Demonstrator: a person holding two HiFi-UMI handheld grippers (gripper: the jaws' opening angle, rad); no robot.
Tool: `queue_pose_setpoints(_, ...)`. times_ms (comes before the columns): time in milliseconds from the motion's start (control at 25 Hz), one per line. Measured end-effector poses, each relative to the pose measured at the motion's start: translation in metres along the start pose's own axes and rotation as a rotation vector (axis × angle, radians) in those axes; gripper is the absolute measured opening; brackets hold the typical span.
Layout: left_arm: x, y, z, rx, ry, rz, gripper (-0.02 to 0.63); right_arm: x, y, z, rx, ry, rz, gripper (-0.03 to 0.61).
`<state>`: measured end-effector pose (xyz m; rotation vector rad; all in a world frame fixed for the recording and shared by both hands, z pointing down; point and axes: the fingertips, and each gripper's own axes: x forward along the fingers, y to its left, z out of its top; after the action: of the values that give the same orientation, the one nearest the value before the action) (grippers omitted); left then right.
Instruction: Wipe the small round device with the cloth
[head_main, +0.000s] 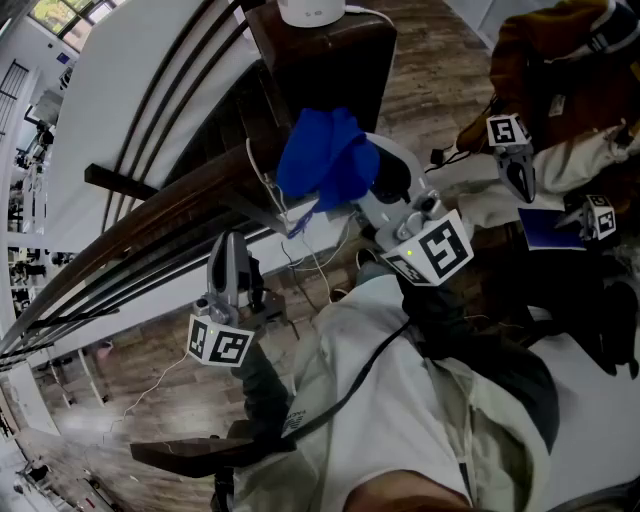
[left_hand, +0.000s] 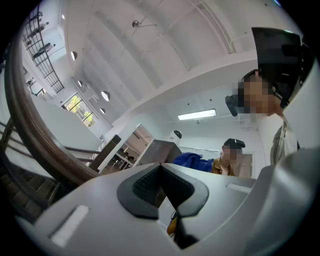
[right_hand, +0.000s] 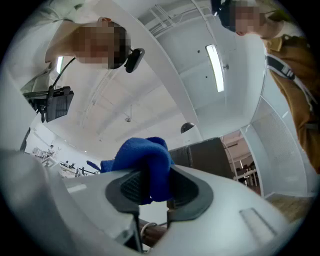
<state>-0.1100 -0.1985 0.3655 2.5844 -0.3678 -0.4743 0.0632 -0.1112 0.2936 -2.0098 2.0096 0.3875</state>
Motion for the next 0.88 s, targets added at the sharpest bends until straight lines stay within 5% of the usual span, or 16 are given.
queue_pose_setpoints(200, 0.013, 0.03, -0.005, 0.004, 0.0, 0.035, 0.0, 0.022, -0.011, -0.026, 0.017, 0.01, 0.021, 0.11)
queue_pose_setpoints(640, 0.02, -0.008, 0.008, 0.038, 0.002, -0.04, 0.0, -0.004, -0.014, 0.017, 0.004, -0.087, -0.001, 0.111)
queue_pose_setpoints(880, 0.033, -0.014, 0.031, 0.056, -0.029, -0.072, 0.0, 0.013, -0.063, 0.098, -0.345, -0.094, -0.145, 0.112)
